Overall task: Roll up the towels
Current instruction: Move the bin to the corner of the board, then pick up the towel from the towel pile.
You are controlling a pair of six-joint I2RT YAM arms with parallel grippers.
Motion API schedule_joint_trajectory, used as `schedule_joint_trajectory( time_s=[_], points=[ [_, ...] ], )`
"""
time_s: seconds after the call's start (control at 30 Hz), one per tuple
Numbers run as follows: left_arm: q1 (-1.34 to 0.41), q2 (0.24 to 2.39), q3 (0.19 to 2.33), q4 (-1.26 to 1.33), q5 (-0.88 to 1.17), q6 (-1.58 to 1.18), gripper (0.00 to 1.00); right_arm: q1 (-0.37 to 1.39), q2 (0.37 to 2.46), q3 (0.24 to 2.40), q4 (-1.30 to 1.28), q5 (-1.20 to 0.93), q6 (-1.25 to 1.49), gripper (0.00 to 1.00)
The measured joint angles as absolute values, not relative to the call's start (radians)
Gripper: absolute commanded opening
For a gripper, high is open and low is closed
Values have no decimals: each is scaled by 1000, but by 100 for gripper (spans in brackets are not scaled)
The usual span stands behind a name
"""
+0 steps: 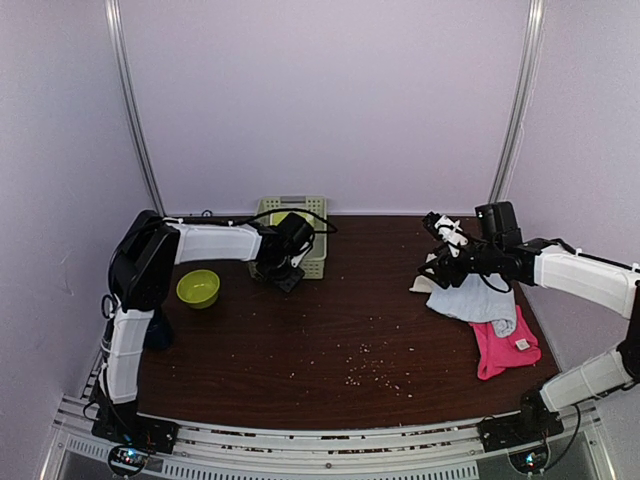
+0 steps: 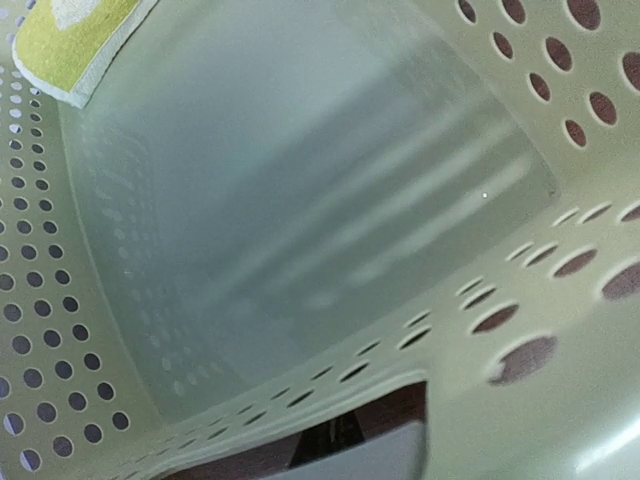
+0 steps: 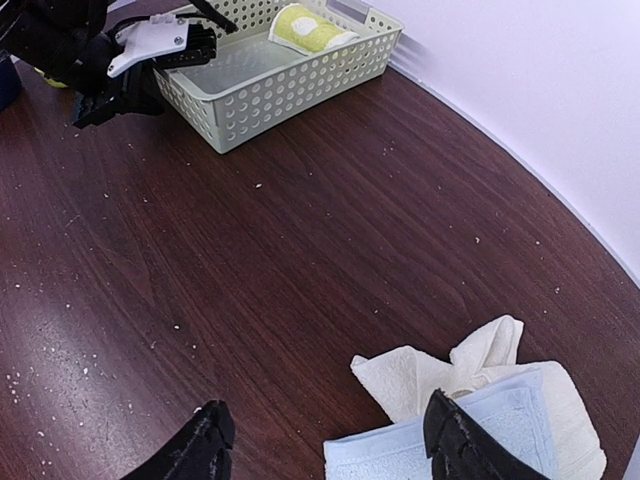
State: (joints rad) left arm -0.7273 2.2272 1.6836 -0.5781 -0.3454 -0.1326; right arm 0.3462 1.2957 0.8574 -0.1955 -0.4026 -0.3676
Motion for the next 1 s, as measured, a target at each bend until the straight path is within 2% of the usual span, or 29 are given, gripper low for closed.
schedule_joint_trajectory(
  time_s=[0.17, 0.37, 0.47, 0.7, 1.0],
  points=[
    [-736, 2162, 1565, -533, -331, -153, 0, 346, 1312, 882, -222, -377, -344, 67],
    [-774, 1876, 1289, -457, -279, -190, 32, 344, 1348, 1020, -332, -304, -348, 65],
    [-807, 1742, 1190, -394, -260, -193, 44, 342, 1369, 1079, -405, -245, -368, 61],
    [-850, 1579, 976, -208, -177, -216, 46, 333, 1514, 1133, -530, -84, -374, 58],
    [-902, 1579, 948, -144, -148, -234, 47, 295, 1763, 1275, -595, 44, -303, 58]
  ],
)
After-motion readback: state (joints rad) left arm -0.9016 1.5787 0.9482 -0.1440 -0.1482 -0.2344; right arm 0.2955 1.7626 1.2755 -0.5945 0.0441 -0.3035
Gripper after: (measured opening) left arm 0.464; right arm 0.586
